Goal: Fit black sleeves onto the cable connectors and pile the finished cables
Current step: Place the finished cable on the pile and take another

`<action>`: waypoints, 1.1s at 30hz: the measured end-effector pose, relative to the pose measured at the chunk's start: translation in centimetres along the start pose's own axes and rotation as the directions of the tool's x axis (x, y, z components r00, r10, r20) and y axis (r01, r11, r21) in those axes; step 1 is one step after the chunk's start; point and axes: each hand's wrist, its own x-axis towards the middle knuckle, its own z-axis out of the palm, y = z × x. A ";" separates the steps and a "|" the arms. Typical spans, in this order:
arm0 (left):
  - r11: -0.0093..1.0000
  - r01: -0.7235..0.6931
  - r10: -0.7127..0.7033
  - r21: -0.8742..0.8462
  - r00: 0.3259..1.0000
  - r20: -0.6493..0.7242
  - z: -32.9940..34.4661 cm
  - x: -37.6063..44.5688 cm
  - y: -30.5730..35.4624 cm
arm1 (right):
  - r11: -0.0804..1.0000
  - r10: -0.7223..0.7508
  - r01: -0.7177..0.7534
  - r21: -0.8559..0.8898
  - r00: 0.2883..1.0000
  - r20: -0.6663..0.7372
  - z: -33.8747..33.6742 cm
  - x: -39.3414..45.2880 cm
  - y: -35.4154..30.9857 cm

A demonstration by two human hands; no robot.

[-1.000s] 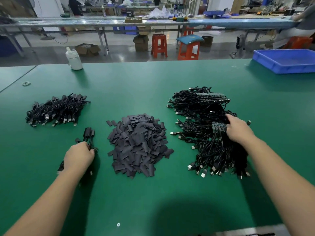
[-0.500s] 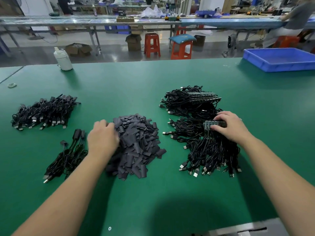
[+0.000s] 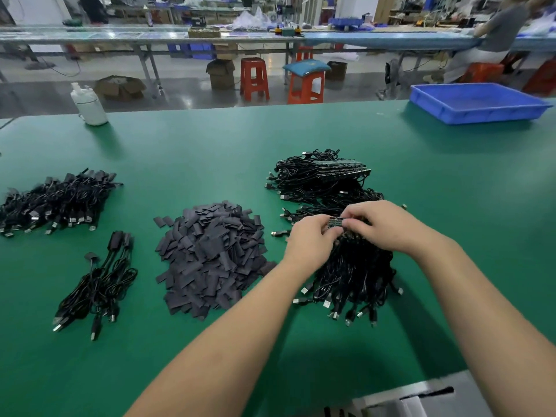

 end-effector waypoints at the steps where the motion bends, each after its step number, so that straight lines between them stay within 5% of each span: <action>1: 1.000 -0.004 0.004 -0.003 1.000 -0.009 0.1 -0.1 0.2 | 1.000 0.004 -0.004 0.000 1.000 0.009 0.0 -0.1 -0.1; 14: 0.994 0.020 0.001 0.109 0.981 -0.193 0.7 -1.2 2.3 | 0.986 0.077 -0.109 -0.123 0.968 -0.240 1.2 -0.6 -1.9; 18: 0.985 0.059 -0.097 -0.160 0.965 -0.243 -0.8 -0.9 2.3 | 0.997 0.065 -0.074 -0.034 0.973 -0.223 0.7 -1.2 -1.2; 21: 0.882 0.055 -0.153 -0.467 0.972 -0.176 -3.5 -0.8 2.1 | 0.998 0.058 -0.055 0.027 0.988 -0.143 0.1 -2.0 0.6; 28: 0.824 -0.071 0.030 -0.562 0.996 -0.082 -8.9 -1.3 2.3 | 0.993 0.081 -0.090 -0.076 0.990 -0.117 0.2 -0.8 4.5; 33: 0.944 -0.187 0.173 -0.271 0.982 -0.078 -8.9 -1.6 2.6 | 0.987 0.159 -0.161 -0.019 0.983 -0.087 2.3 2.4 5.1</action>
